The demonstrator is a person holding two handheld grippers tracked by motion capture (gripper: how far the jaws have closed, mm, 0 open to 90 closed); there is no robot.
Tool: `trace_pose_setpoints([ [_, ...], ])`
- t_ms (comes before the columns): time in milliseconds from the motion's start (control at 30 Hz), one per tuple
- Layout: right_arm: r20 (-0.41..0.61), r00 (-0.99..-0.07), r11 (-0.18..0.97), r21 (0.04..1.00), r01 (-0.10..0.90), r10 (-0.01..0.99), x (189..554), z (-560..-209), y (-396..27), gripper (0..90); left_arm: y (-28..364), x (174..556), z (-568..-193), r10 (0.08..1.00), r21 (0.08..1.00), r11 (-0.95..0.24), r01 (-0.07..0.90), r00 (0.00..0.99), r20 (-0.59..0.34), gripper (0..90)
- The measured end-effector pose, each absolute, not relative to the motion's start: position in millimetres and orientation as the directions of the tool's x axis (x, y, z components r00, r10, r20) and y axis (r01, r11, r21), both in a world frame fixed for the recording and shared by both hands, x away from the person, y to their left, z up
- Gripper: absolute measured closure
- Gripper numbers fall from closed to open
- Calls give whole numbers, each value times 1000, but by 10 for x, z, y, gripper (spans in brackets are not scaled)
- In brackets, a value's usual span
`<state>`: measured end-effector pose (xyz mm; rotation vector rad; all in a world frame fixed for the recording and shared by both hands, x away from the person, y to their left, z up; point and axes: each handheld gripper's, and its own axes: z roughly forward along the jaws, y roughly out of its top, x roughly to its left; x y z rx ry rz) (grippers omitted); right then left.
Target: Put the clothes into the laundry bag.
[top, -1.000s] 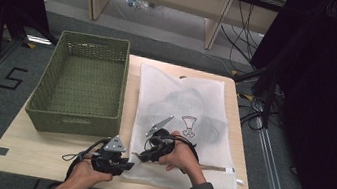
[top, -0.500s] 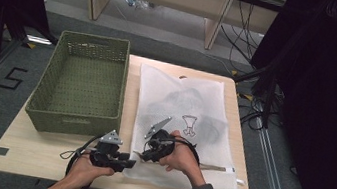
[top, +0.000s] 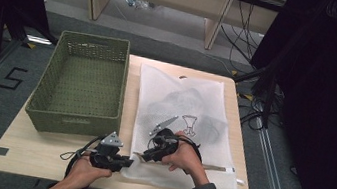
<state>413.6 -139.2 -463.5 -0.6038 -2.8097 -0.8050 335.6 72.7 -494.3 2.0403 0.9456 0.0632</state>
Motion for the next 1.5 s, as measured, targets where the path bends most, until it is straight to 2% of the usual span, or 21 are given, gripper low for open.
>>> trace_pose_setpoints([
  [167, 243, -910, 789, 454, 413, 337, 4126, -4666, -1334, 754, 704, 3332, -4942, 631, 727, -362, 584, 727, -270, 831],
  [200, 268, -892, 784, 429, 449, 364, 4102, -4667, -1323, 753, 705, 3332, -4943, 631, 726, -365, 583, 728, -267, 831],
  [233, 251, -912, 795, 450, 407, 325, 4135, -4688, -1322, 754, 707, 3333, -4943, 629, 725, -367, 582, 730, -267, 831],
  [600, 268, -923, 811, 451, 373, 275, 4135, -4702, -1310, 824, 705, 3338, -4937, 616, 732, -371, 571, 742, -266, 816],
  [700, 251, -927, 814, 451, 367, 278, 4121, -4693, -1302, 824, 716, 3348, -4936, 612, 727, -355, 588, 734, -295, 771],
  [800, 232, -933, 816, 456, 355, 277, 4108, -4673, -1300, 825, 738, 3373, -4910, 617, 725, -319, 611, 714, -331, 673],
  [900, 205, -940, 823, 457, 338, 273, 4087, -4649, -1297, 825, 765, 3408, -4902, 626, 722, -288, 629, 694, -355, 650],
  [1333, 112, -957, 847, 446, 290, 268, 4007, -4591, -1263, 826, 795, 3522, -4972, 628, 684, -181, 707, 618, -473, 683],
  [1400, 108, -959, 849, 446, 284, 264, 4008, -4598, -1256, 825, 792, 3507, -4973, 637, 698, -189, 691, 627, -448, 751],
  [1500, 111, -958, 848, 447, 284, 263, 4015, -4605, -1259, 820, 772, 3483, -4954, 645, 721, -221, 657, 653, -397, 802],
])
